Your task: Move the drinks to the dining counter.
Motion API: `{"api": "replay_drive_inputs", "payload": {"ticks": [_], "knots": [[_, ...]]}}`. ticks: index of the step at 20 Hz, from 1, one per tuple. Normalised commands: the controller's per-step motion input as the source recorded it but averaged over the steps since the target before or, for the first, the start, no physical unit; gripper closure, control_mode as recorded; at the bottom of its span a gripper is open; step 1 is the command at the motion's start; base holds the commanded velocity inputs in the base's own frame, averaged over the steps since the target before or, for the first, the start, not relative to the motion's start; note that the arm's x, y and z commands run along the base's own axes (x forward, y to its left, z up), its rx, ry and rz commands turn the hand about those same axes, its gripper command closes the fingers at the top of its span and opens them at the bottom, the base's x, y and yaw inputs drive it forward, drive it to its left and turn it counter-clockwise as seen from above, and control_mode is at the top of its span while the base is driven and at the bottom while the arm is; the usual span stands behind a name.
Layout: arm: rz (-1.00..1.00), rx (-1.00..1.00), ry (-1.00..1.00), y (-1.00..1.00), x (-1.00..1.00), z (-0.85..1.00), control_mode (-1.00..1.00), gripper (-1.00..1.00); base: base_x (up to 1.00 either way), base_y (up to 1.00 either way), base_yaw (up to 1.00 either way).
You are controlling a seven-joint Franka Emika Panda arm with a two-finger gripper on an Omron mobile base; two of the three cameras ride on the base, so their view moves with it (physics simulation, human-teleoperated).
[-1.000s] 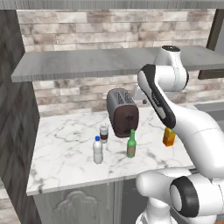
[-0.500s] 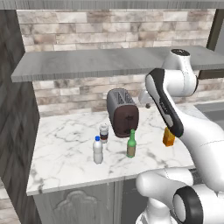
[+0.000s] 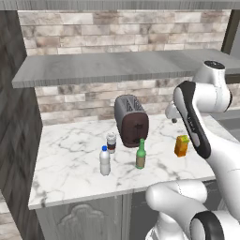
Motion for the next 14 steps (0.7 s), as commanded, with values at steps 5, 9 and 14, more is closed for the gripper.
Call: {"api": "replay_drive_inputs", "payload": {"ticks": [5,9,14], "knots": [[0.00,0.00,0.00,-0.54,-0.01,-0.22,-1.00,-1.00,0.00,0.00,0.00],[0.00,0.00,0.00,-0.41,0.00,-0.24,-1.00,-1.00,0.00,0.00,0.00],[0.00,0.00,0.00,-0.31,0.10,-0.32,-1.00,-1.00,0.00,0.00,0.00]]}}
